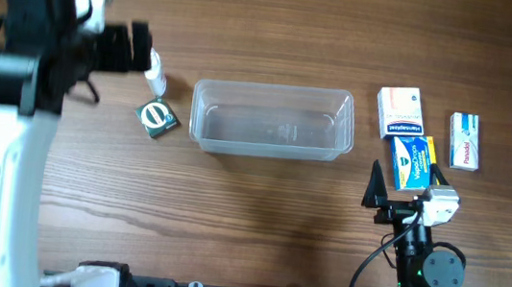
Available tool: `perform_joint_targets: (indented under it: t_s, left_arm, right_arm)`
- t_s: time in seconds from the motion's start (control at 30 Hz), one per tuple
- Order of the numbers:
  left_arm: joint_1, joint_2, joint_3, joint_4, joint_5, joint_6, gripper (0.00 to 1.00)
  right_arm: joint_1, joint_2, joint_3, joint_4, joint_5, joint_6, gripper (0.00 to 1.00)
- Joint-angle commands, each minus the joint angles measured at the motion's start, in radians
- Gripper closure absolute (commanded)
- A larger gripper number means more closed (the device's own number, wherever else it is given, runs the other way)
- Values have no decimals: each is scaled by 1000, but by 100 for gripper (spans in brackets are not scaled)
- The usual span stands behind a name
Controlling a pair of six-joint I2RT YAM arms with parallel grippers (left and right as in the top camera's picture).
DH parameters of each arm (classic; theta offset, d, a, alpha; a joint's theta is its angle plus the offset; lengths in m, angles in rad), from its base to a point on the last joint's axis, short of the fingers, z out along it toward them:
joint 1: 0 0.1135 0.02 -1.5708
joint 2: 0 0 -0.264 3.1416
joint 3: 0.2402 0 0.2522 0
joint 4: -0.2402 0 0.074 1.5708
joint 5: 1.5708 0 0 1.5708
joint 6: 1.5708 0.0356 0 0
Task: Pack container
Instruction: 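Move the left gripper over the white tube and lower onto it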
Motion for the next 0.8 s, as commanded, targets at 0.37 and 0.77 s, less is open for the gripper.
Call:
perform_joint_targets:
  t_s: [0.37,0.77]
  left_arm:
    - [0,259,19,4,43,23,0]
    - [11,278,-186,214,43,19,0]
  right_arm:
    - [0,-4,-2,5,-15,-11,0]
    - [0,-4,-2,5,-15,-10,0]
